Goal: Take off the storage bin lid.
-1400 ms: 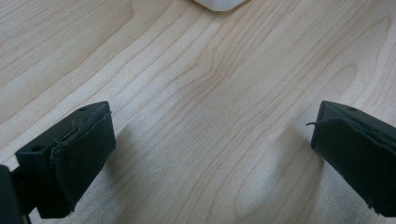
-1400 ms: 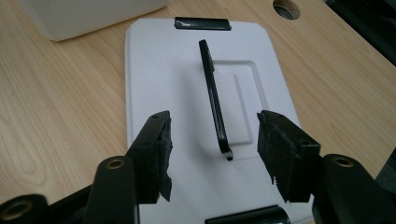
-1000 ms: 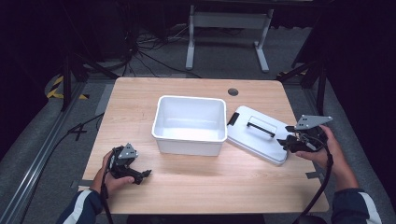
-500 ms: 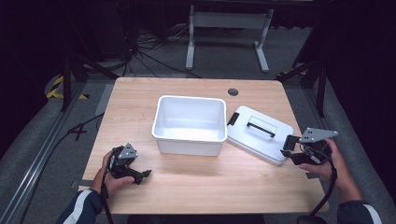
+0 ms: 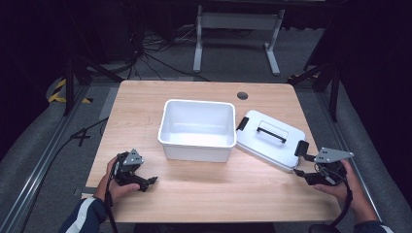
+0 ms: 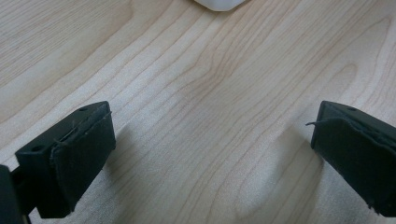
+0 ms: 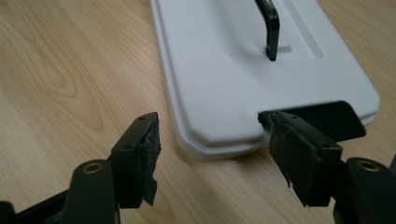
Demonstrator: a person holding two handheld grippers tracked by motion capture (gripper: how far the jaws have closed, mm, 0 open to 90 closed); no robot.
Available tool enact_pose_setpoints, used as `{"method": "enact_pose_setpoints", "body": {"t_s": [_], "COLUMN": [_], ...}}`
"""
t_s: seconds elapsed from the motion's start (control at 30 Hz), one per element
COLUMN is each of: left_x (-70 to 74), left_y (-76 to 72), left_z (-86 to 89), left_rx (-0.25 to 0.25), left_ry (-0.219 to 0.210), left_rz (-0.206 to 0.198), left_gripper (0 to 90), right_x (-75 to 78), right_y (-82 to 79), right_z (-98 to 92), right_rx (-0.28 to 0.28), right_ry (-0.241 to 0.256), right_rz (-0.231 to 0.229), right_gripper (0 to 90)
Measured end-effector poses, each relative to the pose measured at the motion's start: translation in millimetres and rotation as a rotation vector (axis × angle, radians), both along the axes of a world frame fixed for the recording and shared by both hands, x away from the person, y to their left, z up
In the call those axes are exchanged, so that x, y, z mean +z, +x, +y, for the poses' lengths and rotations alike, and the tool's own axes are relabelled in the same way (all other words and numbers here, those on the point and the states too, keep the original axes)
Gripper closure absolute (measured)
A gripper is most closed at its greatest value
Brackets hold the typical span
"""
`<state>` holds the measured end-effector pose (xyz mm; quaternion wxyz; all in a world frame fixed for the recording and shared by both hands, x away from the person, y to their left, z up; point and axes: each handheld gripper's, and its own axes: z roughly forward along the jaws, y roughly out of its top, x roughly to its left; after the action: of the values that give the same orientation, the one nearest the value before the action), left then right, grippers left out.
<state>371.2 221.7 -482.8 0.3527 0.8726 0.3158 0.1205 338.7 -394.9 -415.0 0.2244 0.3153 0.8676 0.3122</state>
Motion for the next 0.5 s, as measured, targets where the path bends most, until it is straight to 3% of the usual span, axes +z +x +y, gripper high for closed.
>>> {"method": "enact_pose_setpoints", "body": {"t_s": [0.33,0.5], "left_x": [0.0,0.0], "left_y": [0.0,0.0], "left_z": [0.0,0.0], "left_rx": [0.0,0.0], "left_ry": [0.0,-0.001], "left_rz": [0.0,0.001], "left_gripper": [0.2,0.2], "right_x": [-25.3,-40.7], "right_y": [-5.5,-7.6], "right_z": [-7.2,-12.1], "right_rx": [-0.036,-0.065], "right_ry": [0.032,0.101], "right_rz": [0.027,0.055], "right_gripper": [32.1,29.2]}}
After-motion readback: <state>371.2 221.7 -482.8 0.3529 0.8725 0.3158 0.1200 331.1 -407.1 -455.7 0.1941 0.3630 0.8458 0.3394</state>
